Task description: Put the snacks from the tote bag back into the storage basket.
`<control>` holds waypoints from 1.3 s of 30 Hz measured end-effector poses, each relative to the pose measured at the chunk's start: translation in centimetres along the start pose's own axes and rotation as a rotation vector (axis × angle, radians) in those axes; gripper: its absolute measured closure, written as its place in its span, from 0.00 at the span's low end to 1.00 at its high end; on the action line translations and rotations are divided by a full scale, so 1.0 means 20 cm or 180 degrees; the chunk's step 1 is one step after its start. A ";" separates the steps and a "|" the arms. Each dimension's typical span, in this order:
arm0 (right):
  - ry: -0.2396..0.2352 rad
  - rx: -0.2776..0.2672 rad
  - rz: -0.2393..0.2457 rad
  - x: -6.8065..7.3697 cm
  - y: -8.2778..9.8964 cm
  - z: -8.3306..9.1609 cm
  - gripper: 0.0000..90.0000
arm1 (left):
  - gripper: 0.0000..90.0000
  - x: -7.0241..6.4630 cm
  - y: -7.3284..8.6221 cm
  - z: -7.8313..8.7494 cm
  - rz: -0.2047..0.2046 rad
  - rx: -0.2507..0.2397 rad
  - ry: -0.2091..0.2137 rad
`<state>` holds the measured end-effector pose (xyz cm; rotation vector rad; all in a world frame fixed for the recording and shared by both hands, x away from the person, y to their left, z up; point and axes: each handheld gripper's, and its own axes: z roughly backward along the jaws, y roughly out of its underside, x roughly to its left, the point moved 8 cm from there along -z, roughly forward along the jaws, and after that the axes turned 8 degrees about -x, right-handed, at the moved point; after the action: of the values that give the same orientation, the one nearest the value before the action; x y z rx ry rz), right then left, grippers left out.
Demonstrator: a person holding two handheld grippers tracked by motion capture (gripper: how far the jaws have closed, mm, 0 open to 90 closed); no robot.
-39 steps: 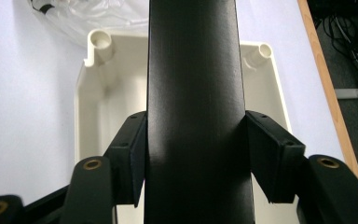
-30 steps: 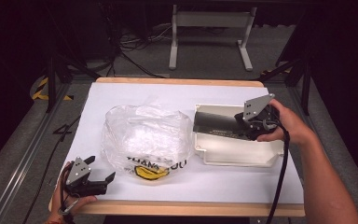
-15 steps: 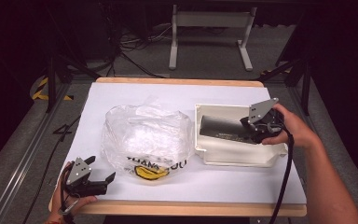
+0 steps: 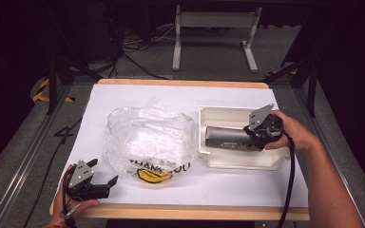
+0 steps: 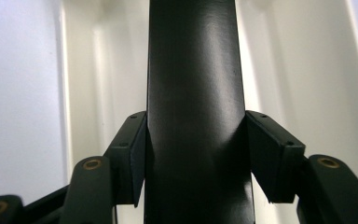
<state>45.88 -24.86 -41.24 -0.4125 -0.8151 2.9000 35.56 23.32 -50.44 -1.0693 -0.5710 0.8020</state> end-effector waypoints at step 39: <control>-0.0016 0.0391 -0.0117 -0.04 0.11 -0.12 0.47 | 0.07 0.00 -0.01 0.01 -0.0005 -0.0031 0.0001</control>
<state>47.27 -25.74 -44.22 -0.3741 -0.6337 2.8984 35.46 23.34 -50.27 -1.0778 -0.5758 0.7982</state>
